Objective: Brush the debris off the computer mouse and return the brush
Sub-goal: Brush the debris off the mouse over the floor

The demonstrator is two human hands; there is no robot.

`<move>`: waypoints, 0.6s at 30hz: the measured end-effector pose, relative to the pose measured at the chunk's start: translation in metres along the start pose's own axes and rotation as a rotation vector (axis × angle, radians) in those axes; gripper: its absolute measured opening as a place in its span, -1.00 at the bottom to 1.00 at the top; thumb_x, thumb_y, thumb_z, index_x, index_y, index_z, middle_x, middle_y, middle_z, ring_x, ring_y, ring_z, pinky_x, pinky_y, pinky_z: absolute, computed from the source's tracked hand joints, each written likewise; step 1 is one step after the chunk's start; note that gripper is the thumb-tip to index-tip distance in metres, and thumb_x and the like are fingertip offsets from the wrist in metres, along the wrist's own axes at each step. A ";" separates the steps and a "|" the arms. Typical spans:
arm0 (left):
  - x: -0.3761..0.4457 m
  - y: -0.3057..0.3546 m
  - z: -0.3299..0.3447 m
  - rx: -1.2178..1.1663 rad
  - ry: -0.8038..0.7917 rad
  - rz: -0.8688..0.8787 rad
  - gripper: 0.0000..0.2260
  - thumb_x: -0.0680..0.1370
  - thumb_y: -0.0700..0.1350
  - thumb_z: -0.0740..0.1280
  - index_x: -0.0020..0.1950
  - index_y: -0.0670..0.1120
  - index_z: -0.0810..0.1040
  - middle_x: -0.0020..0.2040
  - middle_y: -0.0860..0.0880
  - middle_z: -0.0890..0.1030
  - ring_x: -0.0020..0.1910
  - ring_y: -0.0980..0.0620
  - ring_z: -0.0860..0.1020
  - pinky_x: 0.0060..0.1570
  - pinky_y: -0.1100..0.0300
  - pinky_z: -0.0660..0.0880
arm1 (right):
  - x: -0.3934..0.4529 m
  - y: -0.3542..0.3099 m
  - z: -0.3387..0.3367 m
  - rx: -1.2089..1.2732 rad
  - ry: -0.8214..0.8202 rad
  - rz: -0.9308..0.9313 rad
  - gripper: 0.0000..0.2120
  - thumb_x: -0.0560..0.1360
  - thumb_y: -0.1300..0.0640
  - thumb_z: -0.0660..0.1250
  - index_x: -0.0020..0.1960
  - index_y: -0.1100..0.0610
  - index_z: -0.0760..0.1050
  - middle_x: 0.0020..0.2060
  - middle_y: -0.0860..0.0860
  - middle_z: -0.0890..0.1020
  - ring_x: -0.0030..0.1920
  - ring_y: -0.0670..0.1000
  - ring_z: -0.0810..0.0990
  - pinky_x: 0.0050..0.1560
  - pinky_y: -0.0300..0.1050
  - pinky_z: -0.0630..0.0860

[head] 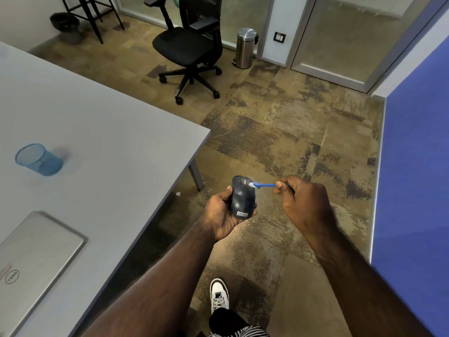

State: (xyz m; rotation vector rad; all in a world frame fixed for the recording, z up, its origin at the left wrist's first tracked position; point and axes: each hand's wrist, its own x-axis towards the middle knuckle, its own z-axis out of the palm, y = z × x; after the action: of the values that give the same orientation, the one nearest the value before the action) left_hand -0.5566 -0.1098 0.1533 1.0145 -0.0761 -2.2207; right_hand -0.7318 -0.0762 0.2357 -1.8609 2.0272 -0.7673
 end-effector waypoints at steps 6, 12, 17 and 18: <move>0.000 -0.002 0.000 -0.015 -0.004 -0.004 -0.52 0.66 0.04 0.02 0.40 -0.28 0.38 0.14 -0.31 0.55 -0.07 -0.23 0.59 -0.21 -0.02 0.63 | 0.004 0.004 -0.003 0.048 -0.144 -0.087 -0.88 0.52 0.14 0.34 -0.10 0.07 0.66 -0.37 -0.09 0.67 -0.51 -0.15 0.49 -0.55 -0.39 0.29; 0.000 -0.003 -0.002 -0.028 0.007 -0.010 -0.53 0.65 0.04 0.04 0.38 -0.28 0.40 0.17 -0.32 0.54 -0.02 -0.26 0.58 -0.16 -0.05 0.63 | 0.005 0.009 -0.002 0.014 -0.034 -0.051 -0.87 0.54 0.15 0.33 -0.06 0.10 0.65 -0.32 -0.06 0.68 -0.51 -0.23 0.44 -0.49 -0.36 0.27; 0.001 0.000 -0.003 -0.061 0.033 0.011 -0.56 0.66 0.02 0.03 0.38 -0.25 0.39 0.24 -0.29 0.51 -0.05 -0.22 0.60 -0.19 -0.05 0.63 | -0.005 0.007 -0.001 0.102 -0.235 -0.143 -0.90 0.51 0.15 0.35 -0.11 0.05 0.64 -0.33 -0.12 0.69 -0.47 -0.17 0.54 -0.45 -0.27 0.42; 0.002 0.000 -0.003 -0.063 0.035 0.013 -0.56 0.66 0.02 0.03 0.37 -0.25 0.40 0.24 -0.29 0.51 -0.05 -0.21 0.60 -0.18 -0.05 0.63 | -0.006 0.007 0.000 0.102 -0.232 -0.153 -0.90 0.51 0.14 0.35 -0.10 0.04 0.64 -0.33 -0.12 0.68 -0.47 -0.18 0.53 -0.44 -0.24 0.45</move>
State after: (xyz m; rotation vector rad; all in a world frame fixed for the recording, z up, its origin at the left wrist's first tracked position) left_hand -0.5552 -0.1101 0.1502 1.0146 0.0024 -2.1789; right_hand -0.7367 -0.0702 0.2305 -1.9626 1.6904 -0.6444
